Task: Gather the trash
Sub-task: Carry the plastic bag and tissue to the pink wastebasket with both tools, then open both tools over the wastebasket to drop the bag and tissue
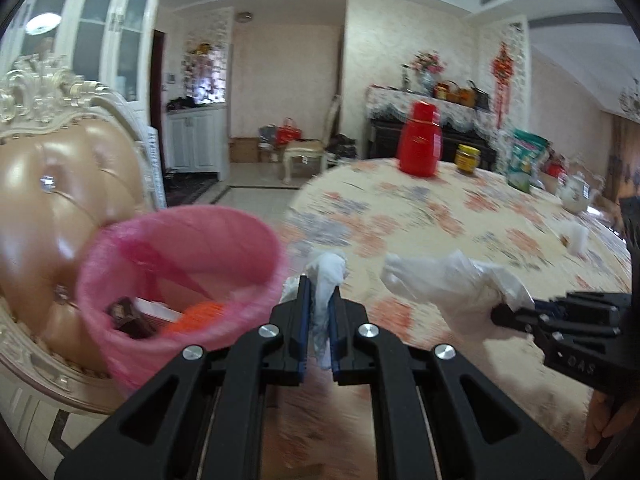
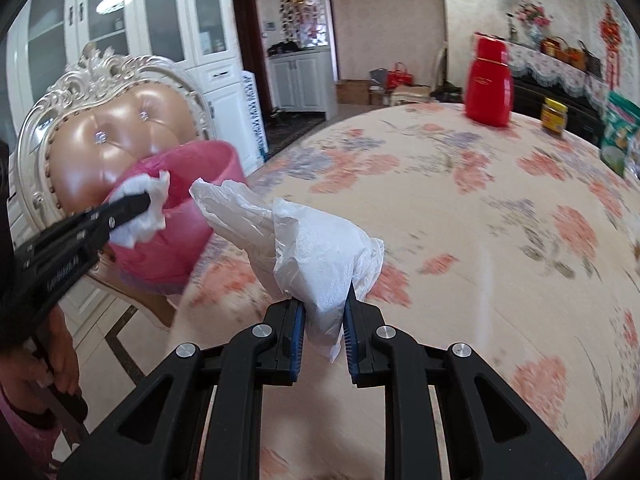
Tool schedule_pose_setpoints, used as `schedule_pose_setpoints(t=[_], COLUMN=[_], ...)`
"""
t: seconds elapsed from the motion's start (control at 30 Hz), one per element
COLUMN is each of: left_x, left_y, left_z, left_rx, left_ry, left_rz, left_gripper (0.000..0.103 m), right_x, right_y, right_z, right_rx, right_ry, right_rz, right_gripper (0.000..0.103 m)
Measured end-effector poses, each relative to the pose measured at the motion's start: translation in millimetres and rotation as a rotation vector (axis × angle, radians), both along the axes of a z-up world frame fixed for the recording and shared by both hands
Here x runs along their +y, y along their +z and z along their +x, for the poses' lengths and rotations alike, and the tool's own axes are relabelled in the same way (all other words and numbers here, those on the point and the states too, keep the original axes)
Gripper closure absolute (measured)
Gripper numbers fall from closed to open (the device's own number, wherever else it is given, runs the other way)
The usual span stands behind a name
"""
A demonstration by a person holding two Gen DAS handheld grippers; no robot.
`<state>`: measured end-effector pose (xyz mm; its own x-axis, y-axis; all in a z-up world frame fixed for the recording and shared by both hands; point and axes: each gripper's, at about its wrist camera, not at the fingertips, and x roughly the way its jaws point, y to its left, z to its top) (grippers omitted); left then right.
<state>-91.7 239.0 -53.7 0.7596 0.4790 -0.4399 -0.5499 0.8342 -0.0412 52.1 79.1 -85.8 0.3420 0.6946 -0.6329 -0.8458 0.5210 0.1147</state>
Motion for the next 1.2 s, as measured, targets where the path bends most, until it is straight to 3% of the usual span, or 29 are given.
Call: schedule_pose_setpoints(t=[0.47, 0.8, 0.93, 1.2], left_x=[119.3, 145.9, 154.4, 155.7], left_y=[18.2, 17.9, 11.7, 5.0], left_z=[-50.3, -62.5, -56.4, -46.2], left_rx=[-0.001, -0.009, 0.006, 0.040], left_ry=[0.213, 0.240, 0.244, 0.225], left_rz=[-0.048, -0.018, -0.046, -0.061], left_gripper=[0.094, 0.094, 0.094, 0.094], right_x=[89.7, 135.4, 165.4, 205.6], right_y=[21.8, 33.1, 36.4, 24.2], right_z=[-30.0, -27.9, -26.5, -13.8], right_rx=[-0.063, -0.063, -0.068, 0.022], right_ry=[0.184, 0.219, 0.232, 0.253], right_rz=[0.009, 0.029, 0.023, 0.021], right_gripper=[0.085, 0.084, 0.084, 0.084])
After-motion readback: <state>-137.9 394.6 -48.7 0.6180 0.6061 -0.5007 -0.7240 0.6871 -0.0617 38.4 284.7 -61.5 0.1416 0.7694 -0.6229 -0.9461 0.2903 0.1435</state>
